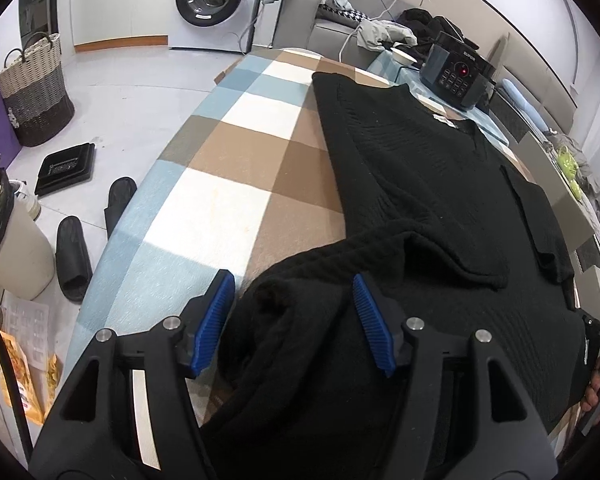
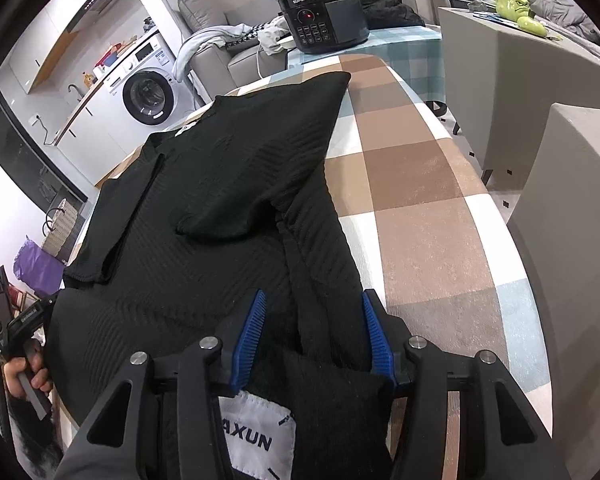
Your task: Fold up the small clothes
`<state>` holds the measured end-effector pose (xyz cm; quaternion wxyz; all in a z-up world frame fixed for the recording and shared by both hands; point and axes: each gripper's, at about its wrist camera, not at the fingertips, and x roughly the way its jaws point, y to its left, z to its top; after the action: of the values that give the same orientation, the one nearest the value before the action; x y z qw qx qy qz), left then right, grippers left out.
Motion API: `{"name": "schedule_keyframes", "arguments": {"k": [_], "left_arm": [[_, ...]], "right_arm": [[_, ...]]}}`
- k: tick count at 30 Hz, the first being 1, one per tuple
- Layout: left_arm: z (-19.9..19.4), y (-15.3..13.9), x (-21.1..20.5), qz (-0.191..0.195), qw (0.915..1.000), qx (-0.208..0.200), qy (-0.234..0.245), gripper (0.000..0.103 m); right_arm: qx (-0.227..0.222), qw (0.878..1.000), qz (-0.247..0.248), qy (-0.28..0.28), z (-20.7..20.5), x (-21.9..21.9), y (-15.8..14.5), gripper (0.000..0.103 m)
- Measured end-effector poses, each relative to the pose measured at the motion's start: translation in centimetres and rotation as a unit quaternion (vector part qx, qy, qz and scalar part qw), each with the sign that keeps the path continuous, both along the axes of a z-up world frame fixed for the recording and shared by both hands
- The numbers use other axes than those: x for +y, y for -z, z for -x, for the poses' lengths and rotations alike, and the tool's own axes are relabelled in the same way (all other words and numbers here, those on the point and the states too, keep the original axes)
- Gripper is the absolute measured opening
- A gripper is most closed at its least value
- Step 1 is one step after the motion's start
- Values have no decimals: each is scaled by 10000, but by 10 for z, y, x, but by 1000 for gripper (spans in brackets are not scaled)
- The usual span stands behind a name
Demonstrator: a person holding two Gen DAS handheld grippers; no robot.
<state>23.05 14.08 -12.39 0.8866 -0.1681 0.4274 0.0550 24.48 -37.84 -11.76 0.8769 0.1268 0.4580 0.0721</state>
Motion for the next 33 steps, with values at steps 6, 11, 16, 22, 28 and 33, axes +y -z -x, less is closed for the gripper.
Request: {"name": "schedule_keyframes", "arguments": {"k": [6,11,16,22,28,33], "left_arm": [[-6,2,-8,68,9996,-17,261,18],[2,1,-16,-84,9990,43,440,15],[26,2,-20,-79,9986,49,521,15],[68,1,-20,-11,9984,98,562,15],[113,1,-29,-70,9978,181,640,15],[133,-9,-20,102,9992,130,351,23]], "right_arm": [[-4,9997,258,11,0,4,2,20],[84,9994,330,-49,4,6,3,16],[118,9994,309,-141,21,9,3,14],[183,9990,342,-233,51,9,0,14],[191,9987,417,-211,84,6,-4,14],[260,9996,81,8,90,-11,-12,39]]}}
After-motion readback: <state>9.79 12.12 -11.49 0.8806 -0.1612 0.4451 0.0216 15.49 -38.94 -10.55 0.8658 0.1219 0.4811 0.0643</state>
